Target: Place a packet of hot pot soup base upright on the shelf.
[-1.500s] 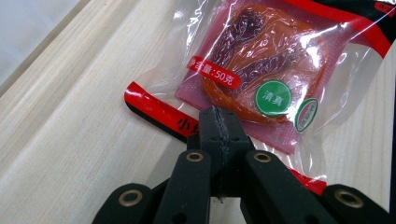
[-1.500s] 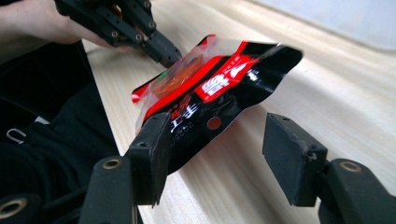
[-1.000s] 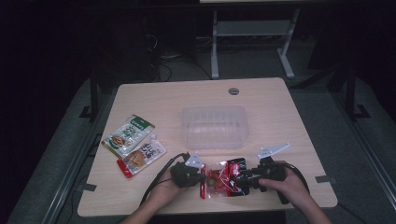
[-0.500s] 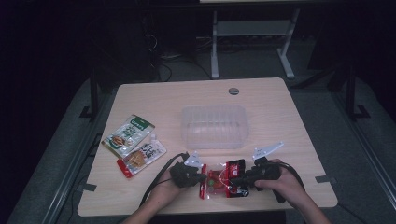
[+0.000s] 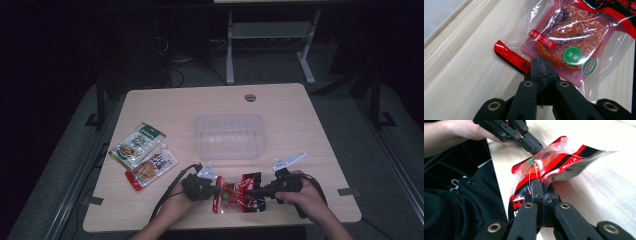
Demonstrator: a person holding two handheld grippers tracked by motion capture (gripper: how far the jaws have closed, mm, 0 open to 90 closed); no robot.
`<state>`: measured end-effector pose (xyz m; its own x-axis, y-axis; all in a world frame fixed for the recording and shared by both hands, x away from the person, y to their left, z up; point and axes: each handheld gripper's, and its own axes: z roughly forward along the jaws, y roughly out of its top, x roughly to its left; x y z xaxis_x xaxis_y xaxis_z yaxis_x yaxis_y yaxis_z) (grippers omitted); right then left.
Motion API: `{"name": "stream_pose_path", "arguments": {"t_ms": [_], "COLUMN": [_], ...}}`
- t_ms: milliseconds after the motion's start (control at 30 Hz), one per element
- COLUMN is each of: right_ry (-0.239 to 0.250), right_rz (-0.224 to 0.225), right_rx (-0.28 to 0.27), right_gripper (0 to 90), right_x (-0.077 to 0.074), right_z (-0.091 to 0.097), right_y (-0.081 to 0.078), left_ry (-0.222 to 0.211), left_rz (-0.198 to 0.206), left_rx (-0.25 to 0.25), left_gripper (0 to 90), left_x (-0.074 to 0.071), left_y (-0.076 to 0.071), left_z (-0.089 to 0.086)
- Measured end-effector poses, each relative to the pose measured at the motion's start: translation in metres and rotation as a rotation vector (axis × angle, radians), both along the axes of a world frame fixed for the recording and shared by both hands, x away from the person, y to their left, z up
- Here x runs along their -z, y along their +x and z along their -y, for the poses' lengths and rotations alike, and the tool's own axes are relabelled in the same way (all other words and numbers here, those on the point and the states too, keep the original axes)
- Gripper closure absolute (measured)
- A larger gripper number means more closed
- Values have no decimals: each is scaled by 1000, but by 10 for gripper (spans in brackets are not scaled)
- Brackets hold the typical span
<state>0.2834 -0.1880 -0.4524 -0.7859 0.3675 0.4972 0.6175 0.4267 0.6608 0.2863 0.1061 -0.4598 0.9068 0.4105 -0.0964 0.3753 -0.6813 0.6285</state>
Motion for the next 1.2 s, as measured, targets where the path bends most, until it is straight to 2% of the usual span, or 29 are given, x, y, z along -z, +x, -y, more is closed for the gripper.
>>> {"name": "stream_pose_path", "arguments": {"t_ms": [100, 133, 200, 300, 333, 500, 533, 600, 700, 800, 833, 900, 933, 1000, 1033, 1200], "right_ry": [23, 40, 50, 105, 141, 174, 185, 192, 207, 230, 234, 252, 252, 251, 241, 241], "right_rz": [-14, -19, -24, -41, -24, -2, 0, 2, 35, 52, 44, 60, 60, 57, 71, 83], "right_rx": [-8, -11, -13, -17, -30, -63, -70, -73, -95, -100, -100, -106, -106, -106, -108, -100], "right_gripper": [900, 900, 900, 900, 900, 900, 900, 900, 900, 900, 900, 900, 900, 900, 900, 900], "right_x": [-2, -4, -5, -10, -14, -23, -24, -26, -33, -38, -40, -42, -42, -44, -45, -46], "right_z": [-2, -3, -4, -7, -11, -22, -24, -26, -34, -38, -38, -37, -37, -33, -30, -23], "right_y": [1, 1, 1, 1, 2, 6, 7, 8, 14, 19, 19, 18, 18, 17, 16, 15], "left_ry": [0, -13, 2, -24, -27, -24, -42, -52, -100, -155, -172, -173, -198, -202, -198, -194], "left_rz": [0, -3, -2, -31, -39, -39, -44, -49, -60, -57, -62, -61, -63, -59, -50, -40], "left_rx": [-1, -14, -4, -16, -15, 0, 2, 5, 7, 14, 15, 33, 40, 61, 68, 59], "left_gripper": [900, 900, 900, 900, 900, 900, 900, 900, 900, 900, 900, 900, 900, 900, 900, 899], "left_x": [0, 1, 0, 1, 1, 1, 1, 1, -1, -4, -4, -5, -5, -7, -9, -12], "left_y": [0, -1, -1, -1, -1, -1, -2, -3, -5, -3, -3, -3, -4, -6, -8, -6], "left_z": [0, 1, 0, 0, 1, 2, 3, 4, 6, 5, 5, 4, 6, 7, 7, 2]}}
